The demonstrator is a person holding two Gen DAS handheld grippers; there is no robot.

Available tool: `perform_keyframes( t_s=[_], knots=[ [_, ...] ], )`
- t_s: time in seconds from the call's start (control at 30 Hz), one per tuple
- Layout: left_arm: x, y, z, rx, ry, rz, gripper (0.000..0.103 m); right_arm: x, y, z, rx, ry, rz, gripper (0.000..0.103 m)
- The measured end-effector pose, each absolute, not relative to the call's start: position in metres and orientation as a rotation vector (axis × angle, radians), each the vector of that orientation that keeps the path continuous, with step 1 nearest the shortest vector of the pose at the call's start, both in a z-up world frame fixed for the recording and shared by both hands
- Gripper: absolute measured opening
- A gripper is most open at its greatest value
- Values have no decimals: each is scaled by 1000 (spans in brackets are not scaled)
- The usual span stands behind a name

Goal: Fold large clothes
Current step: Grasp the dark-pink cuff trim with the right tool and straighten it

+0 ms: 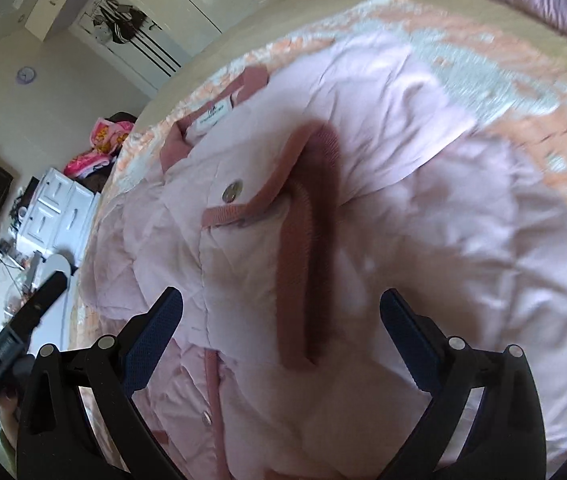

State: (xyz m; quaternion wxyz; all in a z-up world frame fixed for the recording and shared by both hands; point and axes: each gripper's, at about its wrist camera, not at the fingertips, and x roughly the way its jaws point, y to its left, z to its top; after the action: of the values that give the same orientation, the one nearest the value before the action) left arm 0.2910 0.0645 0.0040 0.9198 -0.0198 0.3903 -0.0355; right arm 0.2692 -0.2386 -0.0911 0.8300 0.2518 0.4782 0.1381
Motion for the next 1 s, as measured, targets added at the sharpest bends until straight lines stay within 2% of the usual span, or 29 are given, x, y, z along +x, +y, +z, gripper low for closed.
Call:
perform_keyframes(
  t_s=[0.03, 0.1, 0.13, 0.17, 0.2, 0.27, 0.4, 0.5, 0.77, 0.83, 0.9, 0.93, 1.0],
  knots=[
    [293, 75, 4, -62, 796, -61, 94, 272, -236, -96, 549, 1017, 292, 94],
    [300, 93, 4, -97, 784, -45, 94, 275, -231, -98, 528, 1008, 289, 57],
    [304, 103, 2, -114, 782, -29, 94, 276, -229, -98, 520, 1000, 308, 51],
    [308, 111, 1, -133, 781, -13, 94, 276, -226, -97, 513, 988, 333, 30],
    [311, 119, 0, -153, 779, -3, 94, 277, -223, -94, 500, 976, 349, 21],
    [313, 133, -2, -204, 767, 4, 94, 278, -218, -73, 421, 908, 362, 17],
    [324, 144, -2, -234, 761, 9, 94, 286, -208, -7, 225, 721, 382, 16],
    [329, 142, 4, -242, 733, -4, 94, 307, -203, 16, 139, 672, 364, 16],
    [340, 125, -4, -223, 744, -49, 94, 350, -210, -26, 129, 797, 281, 17],
    [343, 123, -6, -218, 750, -55, 94, 349, -212, -37, 138, 824, 256, 22],
    [345, 121, -11, -217, 762, -68, 93, 344, -215, -46, 141, 838, 230, 33],
    [346, 119, -14, -218, 769, -75, 93, 342, -216, -48, 142, 837, 217, 35],
    [349, 116, -20, -210, 789, -79, 93, 339, -221, -47, 155, 824, 189, 50]
  ],
)
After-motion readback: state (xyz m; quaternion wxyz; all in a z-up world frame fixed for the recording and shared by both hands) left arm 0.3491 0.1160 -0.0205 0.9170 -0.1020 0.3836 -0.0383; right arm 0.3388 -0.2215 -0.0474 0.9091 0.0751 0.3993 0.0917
